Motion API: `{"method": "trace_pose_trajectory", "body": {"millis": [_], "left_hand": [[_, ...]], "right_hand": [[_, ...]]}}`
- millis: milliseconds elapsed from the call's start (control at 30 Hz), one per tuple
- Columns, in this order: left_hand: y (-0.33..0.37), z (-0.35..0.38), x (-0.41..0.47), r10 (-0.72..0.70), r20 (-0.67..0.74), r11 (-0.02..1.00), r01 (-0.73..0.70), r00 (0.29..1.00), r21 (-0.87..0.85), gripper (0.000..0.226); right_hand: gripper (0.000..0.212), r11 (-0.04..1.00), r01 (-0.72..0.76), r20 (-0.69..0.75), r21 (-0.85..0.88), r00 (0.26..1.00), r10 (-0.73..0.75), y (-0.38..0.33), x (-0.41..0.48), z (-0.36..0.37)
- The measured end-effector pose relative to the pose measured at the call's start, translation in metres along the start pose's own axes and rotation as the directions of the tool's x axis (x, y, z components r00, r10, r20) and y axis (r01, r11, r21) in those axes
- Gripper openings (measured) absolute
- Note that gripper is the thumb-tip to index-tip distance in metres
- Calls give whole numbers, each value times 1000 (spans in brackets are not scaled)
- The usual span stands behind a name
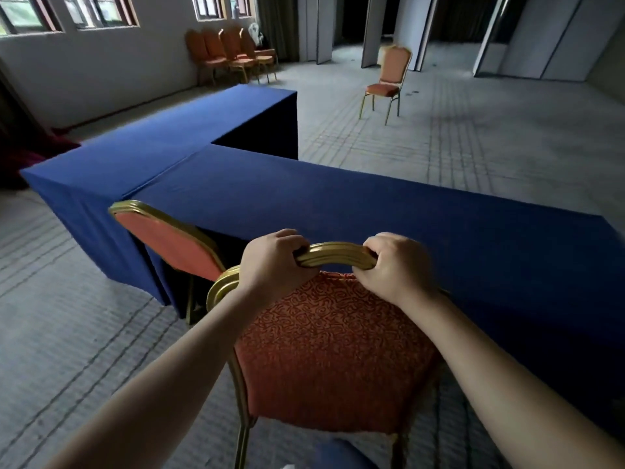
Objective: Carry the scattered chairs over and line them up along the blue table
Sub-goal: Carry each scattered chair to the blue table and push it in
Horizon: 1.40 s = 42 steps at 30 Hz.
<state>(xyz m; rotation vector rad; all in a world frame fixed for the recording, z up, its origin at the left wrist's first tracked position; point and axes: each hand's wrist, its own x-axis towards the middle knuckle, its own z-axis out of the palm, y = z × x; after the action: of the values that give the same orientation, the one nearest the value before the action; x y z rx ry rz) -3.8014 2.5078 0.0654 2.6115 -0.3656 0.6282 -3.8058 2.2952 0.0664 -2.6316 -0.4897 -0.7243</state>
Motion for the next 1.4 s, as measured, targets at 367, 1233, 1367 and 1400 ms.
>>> {"method": "trace_pose_trajectory", "body": {"millis": [367, 1233, 1367, 1400], "left_hand": [[-70, 77, 137, 98, 9, 994, -97, 995, -59, 12], [-94, 104, 160, 148, 1, 985, -147, 989, -92, 17], [-87, 89, 113, 151, 38, 984, -146, 988, -98, 19], [-85, 85, 99, 154, 46, 984, -149, 987, -102, 19]], "right_hand": [[32, 994, -62, -7, -87, 998, 61, 65, 114, 82], [28, 984, -145, -10, -105, 989, 144, 72, 133, 110], [29, 978, -167, 26, -128, 985, 172, 46, 90, 98], [28, 975, -175, 34, -133, 983, 181, 39, 78, 95]]}}
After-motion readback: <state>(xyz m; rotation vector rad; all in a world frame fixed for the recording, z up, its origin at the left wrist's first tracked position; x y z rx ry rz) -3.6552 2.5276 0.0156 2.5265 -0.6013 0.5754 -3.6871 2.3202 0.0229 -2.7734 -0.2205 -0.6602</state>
